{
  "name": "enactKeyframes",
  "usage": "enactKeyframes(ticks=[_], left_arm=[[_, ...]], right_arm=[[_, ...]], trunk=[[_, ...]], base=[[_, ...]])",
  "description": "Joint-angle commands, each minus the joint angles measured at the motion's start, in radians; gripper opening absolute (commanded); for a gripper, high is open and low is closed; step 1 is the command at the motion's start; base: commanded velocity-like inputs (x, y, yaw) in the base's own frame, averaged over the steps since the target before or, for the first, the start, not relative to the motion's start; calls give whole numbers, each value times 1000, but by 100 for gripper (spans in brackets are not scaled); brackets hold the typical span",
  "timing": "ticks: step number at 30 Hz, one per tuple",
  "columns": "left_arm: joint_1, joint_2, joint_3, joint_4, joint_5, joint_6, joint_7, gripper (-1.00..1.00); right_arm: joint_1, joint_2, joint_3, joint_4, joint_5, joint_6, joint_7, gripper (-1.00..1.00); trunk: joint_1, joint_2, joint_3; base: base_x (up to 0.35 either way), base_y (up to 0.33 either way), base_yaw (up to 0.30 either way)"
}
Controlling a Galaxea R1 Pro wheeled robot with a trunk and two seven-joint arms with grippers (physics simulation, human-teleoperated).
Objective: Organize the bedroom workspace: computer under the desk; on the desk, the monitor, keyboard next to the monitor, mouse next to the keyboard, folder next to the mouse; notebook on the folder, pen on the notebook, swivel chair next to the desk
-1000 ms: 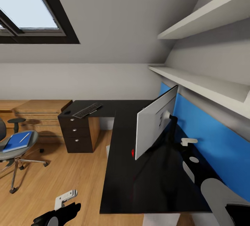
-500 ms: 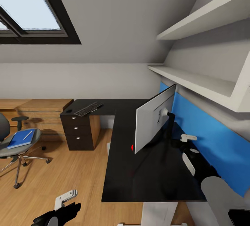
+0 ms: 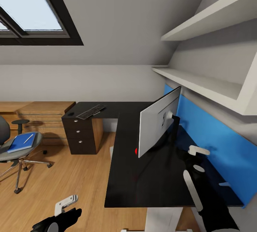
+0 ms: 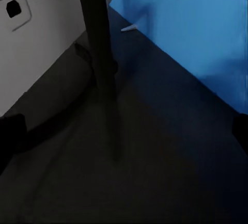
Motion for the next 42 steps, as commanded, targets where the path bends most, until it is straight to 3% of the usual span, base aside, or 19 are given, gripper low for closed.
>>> enactKeyframes(ticks=[1,4,8,11,14,24,33,36,42], left_arm=[[0,-1,2,-1,11,3,8,100],[0,-1,4,-1,11,3,8,100],[0,-2,4,-1,11,3,8,100],[0,-2,4,-1,11,3,8,100],[0,-1,4,-1,11,3,8,100],[0,-2,3,-1,11,1,7,100],[0,-2,4,-1,11,1,6,100],[0,-1,4,-1,11,0,6,100],[0,-1,5,-1,9,0,7,100]], right_arm=[[18,0,3,-9,-7,1,-7,100],[109,2,7,-84,-6,-25,-10,100],[134,5,20,-114,-5,-32,-10,100],[140,6,71,-127,-3,-35,-10,100],[141,5,85,-135,-3,-35,-10,100],[160,2,88,-144,-4,-24,-15,100],[160,5,95,-149,-6,-28,-13,100],[160,7,96,-189,-2,-26,-16,100],[154,7,108,-202,13,-25,-62,100]], trunk=[[0,-1,-1],[0,-1,-1],[0,-1,-1],[0,-1,-1],[0,-1,-1],[0,-1,-1],[0,-1,-1],[0,-1,-1],[0,-1,-1]], base=[[0,0,0],[0,0,0],[0,0,0],[0,0,0],[0,0,0],[0,38,0],[0,263,0],[0,273,0],[0,114,0]])
